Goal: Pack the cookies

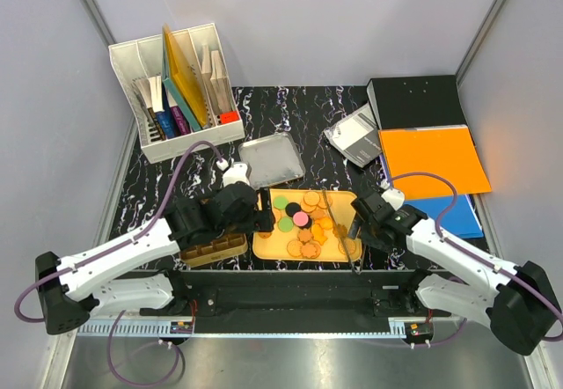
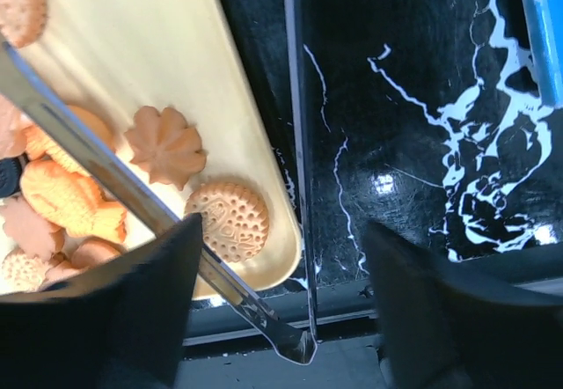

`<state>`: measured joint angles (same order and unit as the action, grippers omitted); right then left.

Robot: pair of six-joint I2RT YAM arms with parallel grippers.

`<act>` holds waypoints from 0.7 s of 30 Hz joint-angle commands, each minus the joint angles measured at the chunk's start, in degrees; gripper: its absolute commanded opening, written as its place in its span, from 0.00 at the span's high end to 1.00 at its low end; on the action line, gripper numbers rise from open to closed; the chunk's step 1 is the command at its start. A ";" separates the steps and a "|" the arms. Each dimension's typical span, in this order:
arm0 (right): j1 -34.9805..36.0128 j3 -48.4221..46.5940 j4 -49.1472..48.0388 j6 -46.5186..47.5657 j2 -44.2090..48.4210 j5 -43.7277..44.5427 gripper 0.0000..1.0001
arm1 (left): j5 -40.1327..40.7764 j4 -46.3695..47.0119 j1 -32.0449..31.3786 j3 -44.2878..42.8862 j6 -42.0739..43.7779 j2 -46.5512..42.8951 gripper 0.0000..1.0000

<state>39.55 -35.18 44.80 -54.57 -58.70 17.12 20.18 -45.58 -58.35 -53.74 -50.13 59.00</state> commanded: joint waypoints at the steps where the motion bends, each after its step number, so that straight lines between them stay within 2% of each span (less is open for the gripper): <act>1: 0.26 0.46 -2.34 -3.62 -2.20 2.48 0.30 | -1.64 2.25 -0.01 1.08 -1.46 -1.87 0.01; 8: 0.26 0.46 -6.30 -3.97 -6.07 1.42 0.61 | -1.99 1.99 -0.01 2.32 -1.55 -3.89 0.01; 15: 0.18 -1.47 -6.83 -2.74 -7.66 1.95 0.71 | -1.29 1.81 -0.01 2.32 -0.59 -4.51 0.01; 21: 0.09 -6.90 -5.60 -1.77 -5.99 4.40 0.82 | -0.94 1.73 -0.01 0.65 1.43 -2.76 0.01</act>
<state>39.53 -35.81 41.85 -56.31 -66.32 18.63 19.09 -45.34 -58.35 -50.98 -50.43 55.61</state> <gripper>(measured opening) 0.221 0.985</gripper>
